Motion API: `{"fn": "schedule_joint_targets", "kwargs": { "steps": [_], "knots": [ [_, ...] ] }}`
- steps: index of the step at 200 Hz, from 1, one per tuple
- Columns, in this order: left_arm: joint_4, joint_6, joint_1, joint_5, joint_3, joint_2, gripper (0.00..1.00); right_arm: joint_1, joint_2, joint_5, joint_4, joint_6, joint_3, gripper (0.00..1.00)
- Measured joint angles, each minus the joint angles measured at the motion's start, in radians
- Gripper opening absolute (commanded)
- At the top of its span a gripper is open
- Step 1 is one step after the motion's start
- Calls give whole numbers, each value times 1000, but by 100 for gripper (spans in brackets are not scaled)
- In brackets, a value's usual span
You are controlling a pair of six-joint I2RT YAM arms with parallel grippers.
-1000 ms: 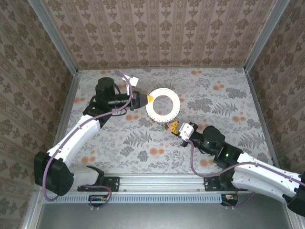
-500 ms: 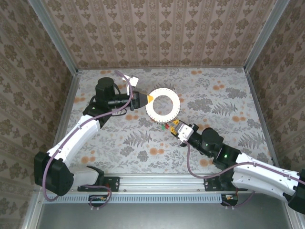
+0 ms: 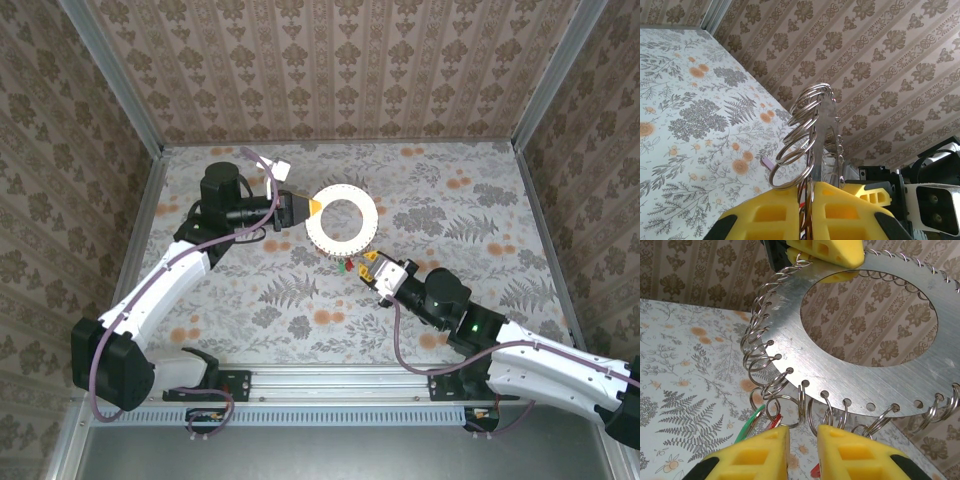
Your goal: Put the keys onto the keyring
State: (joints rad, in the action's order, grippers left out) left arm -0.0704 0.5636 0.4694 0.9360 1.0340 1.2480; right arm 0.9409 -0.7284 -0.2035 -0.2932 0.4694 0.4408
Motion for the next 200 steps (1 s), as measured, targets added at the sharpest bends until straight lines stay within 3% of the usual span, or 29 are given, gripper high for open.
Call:
{"fn": "schedule_joint_targets", "kwargs": {
  "steps": [58,97,148,200],
  "knots": [
    [0,0,0,-5,0,0,0,0,0,0,2,0,0,24],
    [0,0,0,-5,0,0,0,0,-3,0,0,-1,0,18],
    [0,0,0,-5,0,0,0,0,-45,1,-22,0,0,23],
    [0,0,0,-5,0,0,0,0,-53,-11,-50,3,0,19]
  ]
}}
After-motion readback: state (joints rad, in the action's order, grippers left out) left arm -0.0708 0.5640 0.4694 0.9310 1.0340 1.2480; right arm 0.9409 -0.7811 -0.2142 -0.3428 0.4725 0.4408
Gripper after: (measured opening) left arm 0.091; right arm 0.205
